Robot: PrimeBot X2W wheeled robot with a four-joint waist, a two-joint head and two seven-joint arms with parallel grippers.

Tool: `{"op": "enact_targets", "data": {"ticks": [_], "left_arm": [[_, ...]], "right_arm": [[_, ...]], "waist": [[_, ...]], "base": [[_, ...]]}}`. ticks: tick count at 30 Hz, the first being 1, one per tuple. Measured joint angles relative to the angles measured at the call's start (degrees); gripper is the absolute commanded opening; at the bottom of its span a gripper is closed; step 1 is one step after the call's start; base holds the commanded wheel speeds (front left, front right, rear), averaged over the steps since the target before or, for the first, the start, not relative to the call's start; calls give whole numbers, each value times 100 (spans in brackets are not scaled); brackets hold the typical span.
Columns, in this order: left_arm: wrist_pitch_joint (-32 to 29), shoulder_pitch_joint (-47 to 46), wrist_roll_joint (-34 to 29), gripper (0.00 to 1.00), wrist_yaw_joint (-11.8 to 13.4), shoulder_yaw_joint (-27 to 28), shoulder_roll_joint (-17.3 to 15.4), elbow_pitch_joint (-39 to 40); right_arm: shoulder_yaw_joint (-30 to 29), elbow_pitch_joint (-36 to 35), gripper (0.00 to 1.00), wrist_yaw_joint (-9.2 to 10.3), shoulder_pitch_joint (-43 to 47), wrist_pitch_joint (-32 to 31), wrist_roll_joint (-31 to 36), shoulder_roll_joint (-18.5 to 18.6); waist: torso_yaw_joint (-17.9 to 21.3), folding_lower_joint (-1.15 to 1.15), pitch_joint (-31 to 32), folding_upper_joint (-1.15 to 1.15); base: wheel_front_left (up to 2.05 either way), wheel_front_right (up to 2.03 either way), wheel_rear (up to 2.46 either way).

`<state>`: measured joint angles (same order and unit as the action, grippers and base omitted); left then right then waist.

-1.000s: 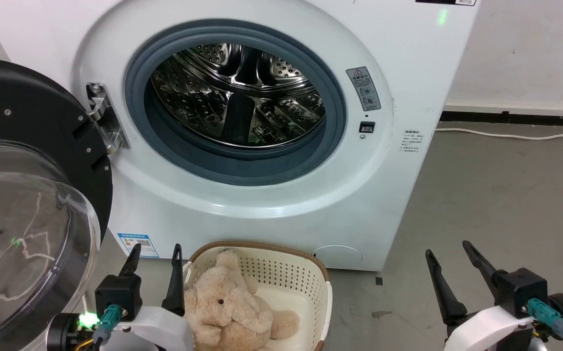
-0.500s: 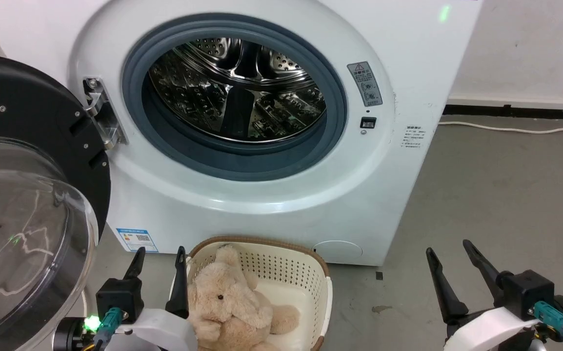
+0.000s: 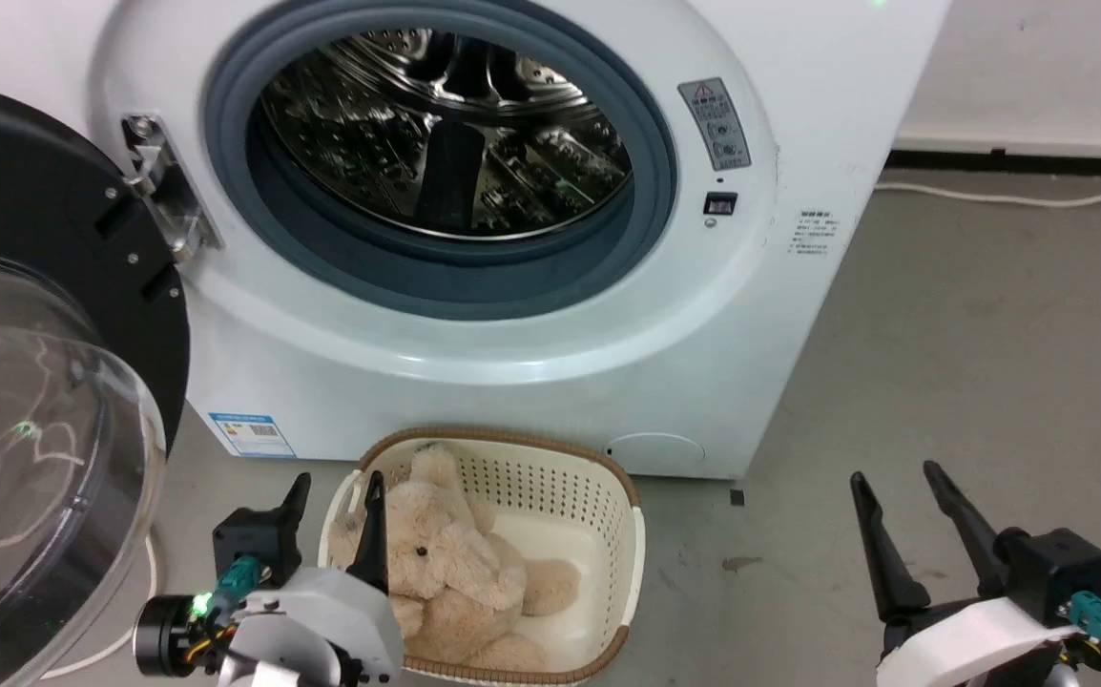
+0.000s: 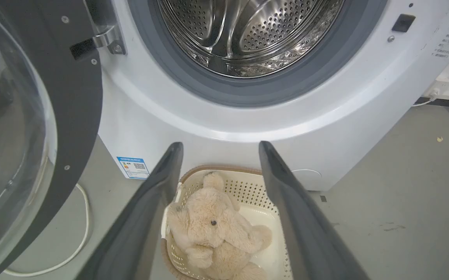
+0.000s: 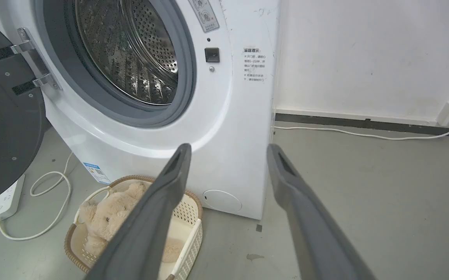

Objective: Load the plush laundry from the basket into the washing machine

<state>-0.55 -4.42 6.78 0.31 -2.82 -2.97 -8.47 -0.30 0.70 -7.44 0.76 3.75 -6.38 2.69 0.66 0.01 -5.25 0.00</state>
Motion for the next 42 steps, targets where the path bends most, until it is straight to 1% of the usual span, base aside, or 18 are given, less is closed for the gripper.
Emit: {"op": "enact_targets", "data": {"ticks": [14, 20, 27, 31, 38, 42], "left_arm": [[-544, -760, 221, 100, 12, -245, -15, -931], [-706, -1115, 302, 100, 129, -347, -16, -1290], [-854, -1532, 342, 100, 189, -512, -94, -1701], [-946, -1772, 274, 100, 193, -740, -172, -1934], [-1156, -2251, 3, 100, 103, -1241, -334, -2342], [-1261, -2518, -21, 100, 103, -1381, -402, -2543]], "right_arm": [[-114, -118, 100, 0, -90, 176, -319, 0], [-145, -176, 100, 0, -133, 245, -471, 0], [-194, -258, 100, 0, -218, 330, -647, 0], [-221, -307, 100, 0, -221, 371, -749, 0], [-260, -407, 100, 0, -277, 447, -947, 0], [-263, -466, 100, 0, -328, 502, -1048, 0]], "waist": [[147, 0, -661, 0], [201, 0, -1005, 0], [265, 0, -1444, 0], [291, 0, -1698, 0], [320, -1, -2151, 0], [325, 0, -2409, 0]], "base": [[0, 0, 0], [0, 0, 0], [0, 0, 0], [0, 0, 0], [0, 0, 0], [0, 0, 0]]}}
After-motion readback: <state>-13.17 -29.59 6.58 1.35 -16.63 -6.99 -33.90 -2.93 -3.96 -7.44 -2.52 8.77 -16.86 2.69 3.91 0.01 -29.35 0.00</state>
